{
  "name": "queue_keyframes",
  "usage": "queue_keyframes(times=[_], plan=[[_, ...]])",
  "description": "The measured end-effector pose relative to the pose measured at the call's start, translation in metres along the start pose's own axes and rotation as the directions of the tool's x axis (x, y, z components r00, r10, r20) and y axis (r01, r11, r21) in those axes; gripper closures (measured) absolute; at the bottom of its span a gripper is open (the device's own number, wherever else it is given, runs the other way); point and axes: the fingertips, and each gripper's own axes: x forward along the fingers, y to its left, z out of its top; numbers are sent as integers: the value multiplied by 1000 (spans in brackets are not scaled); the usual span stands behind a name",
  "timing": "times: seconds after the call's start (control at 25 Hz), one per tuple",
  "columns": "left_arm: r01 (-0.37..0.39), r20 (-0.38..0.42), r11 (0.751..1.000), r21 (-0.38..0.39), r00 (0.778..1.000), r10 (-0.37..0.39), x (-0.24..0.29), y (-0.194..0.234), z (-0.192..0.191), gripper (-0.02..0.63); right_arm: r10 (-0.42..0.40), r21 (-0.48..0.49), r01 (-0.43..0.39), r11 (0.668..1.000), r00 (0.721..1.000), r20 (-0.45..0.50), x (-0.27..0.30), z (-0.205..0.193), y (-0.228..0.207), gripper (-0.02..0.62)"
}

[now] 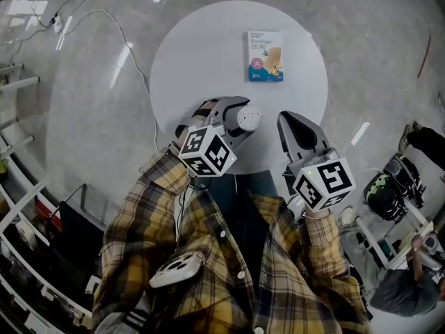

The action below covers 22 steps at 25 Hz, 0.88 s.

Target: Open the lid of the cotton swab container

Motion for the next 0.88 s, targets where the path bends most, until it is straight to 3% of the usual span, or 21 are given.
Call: queue_keyframes(times=[0.32,0.88], plan=[[-37,50,999,-29,998,38,-30,7,37,333,8,-33,-6,999,999,51,-12,30,9,578],[-139,61,989,-59,988,143,-114,15,103,334,81,-108,-66,992,986,144,-48,98,52,578]])
